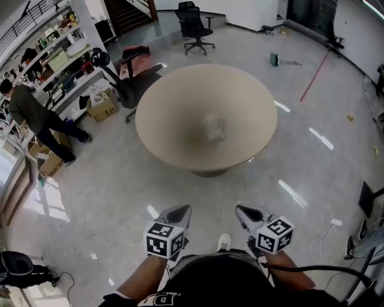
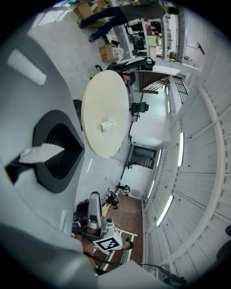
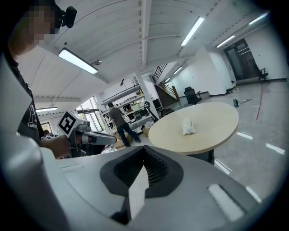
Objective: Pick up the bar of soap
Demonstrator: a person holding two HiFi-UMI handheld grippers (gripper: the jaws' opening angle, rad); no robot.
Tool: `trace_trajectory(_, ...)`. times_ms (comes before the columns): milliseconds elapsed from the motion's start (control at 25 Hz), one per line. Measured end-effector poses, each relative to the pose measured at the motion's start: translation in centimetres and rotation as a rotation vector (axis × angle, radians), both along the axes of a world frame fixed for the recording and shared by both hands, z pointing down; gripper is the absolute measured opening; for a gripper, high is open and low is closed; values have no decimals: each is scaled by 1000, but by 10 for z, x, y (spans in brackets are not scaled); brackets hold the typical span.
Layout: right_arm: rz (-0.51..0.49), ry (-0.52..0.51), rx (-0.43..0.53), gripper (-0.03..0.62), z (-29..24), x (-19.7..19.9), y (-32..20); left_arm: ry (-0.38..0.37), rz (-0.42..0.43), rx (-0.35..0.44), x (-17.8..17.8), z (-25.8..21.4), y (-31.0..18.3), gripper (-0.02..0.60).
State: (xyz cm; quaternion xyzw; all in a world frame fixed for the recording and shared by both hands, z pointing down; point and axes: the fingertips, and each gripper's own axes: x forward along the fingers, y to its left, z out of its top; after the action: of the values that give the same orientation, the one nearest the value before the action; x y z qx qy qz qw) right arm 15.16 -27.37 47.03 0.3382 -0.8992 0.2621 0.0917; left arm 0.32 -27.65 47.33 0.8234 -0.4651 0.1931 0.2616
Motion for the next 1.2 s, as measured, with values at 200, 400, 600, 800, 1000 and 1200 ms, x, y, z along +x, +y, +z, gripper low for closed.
trace_trajectory(200,-9,4,11,6,4,45,-40,-14,-22,25,34,-6,-43,8)
trace_trajectory(400,-12,-7,-3,6,16,65,-68,-40,-25,4,51,2,-62,8)
trace_trajectory(600,-34,-22,-20,6,23,63,-92,-74,-47,-13,45,7,-84,8)
trace_trajectory(800,-53,-11,-37,6,32,54,-115,-76,-36,-31,40,15,-109,8)
trace_trajectory(1000,-22,0,-36,6,36,42,-155,-63,-1,-33,33,23,-153,8)
trace_trajectory(1200,5,23,-43,6,36,21,-200,-48,31,-34,16,23,-211,8)
